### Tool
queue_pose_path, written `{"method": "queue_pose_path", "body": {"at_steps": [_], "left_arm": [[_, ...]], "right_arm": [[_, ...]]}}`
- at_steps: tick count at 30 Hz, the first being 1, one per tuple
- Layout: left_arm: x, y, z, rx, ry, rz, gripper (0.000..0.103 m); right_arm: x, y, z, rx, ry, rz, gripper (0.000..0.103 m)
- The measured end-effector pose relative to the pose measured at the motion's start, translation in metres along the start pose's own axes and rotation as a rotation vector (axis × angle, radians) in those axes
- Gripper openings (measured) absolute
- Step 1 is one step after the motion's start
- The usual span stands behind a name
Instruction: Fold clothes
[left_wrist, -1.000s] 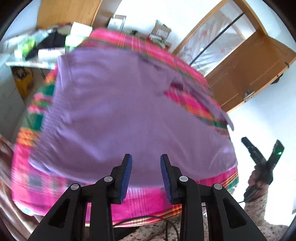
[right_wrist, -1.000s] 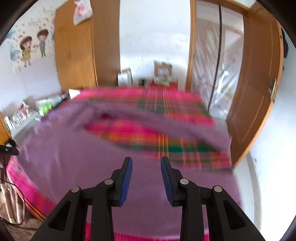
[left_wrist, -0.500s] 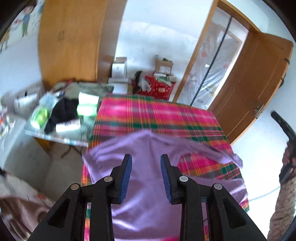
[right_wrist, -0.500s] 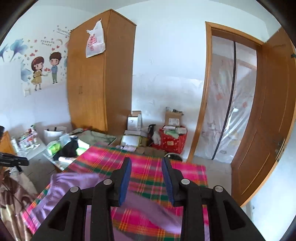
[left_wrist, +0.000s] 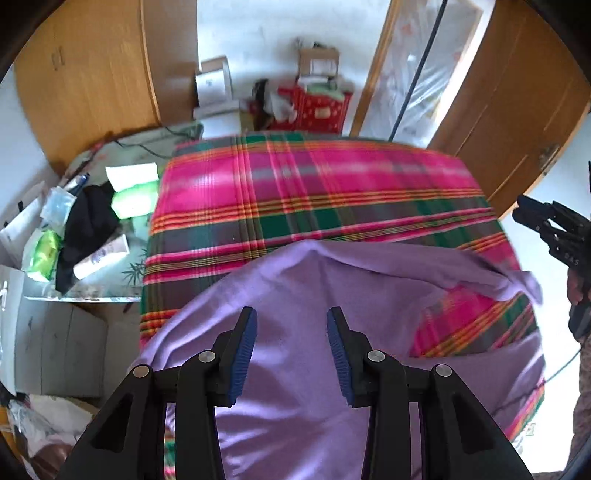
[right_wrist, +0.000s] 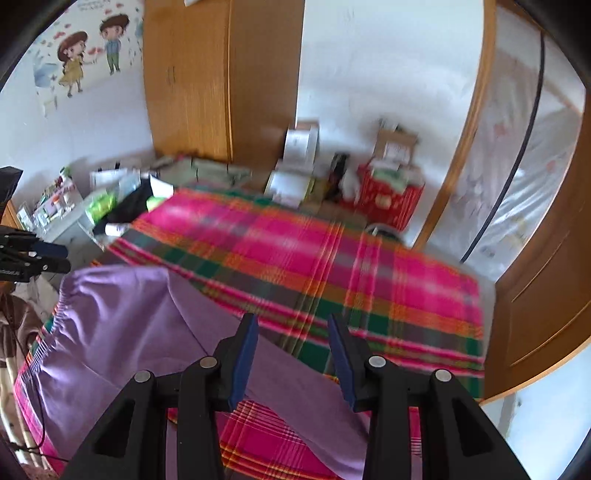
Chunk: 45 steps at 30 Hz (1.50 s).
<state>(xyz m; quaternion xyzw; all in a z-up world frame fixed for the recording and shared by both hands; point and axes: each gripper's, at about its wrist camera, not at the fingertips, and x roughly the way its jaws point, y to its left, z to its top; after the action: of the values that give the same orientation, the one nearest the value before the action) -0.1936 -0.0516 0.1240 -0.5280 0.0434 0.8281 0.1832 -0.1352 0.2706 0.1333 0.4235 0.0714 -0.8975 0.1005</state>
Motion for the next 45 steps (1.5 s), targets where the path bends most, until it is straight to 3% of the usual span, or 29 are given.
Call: {"method": "queue_pose_path", "body": {"at_steps": [9, 14, 21, 23, 26, 28, 31, 45], "left_arm": [[0.081, 0.017, 0.027, -0.028, 0.107, -0.011, 0.041], [0.107, 0.022, 0.031, -0.038, 0.149, -0.016, 0.041], [0.125, 0.034, 0.025, -0.073, 0.174, 0.004, 0.041], [0.126, 0.035, 0.022, -0.074, 0.164, 0.001, 0.041], [0.124, 0.033, 0.019, -0.072, 0.147, 0.007, 0.041], [0.123, 0.032, 0.016, -0.076, 0.136, 0.013, 0.041], [0.123, 0.031, 0.014, -0.07, 0.114, 0.007, 0.041], [0.115, 0.003, -0.005, -0.053, 0.061, 0.013, 0.041]], "right_arm": [[0.099, -0.034, -0.017, 0.028, 0.19, 0.078, 0.04], [0.128, -0.04, -0.036, -0.014, 0.275, 0.137, 0.04], [0.117, -0.045, -0.056, -0.077, 0.267, 0.148, 0.04], [0.106, -0.05, -0.059, -0.062, 0.226, 0.133, 0.04], [0.086, -0.052, -0.067, -0.066, 0.17, 0.183, 0.04], [0.079, -0.05, -0.076, -0.108, 0.176, 0.176, 0.04], [0.081, -0.05, -0.089, -0.147, 0.212, 0.098, 0.04], [0.085, -0.082, -0.105, 0.001, 0.201, 0.06, 0.041]]}}
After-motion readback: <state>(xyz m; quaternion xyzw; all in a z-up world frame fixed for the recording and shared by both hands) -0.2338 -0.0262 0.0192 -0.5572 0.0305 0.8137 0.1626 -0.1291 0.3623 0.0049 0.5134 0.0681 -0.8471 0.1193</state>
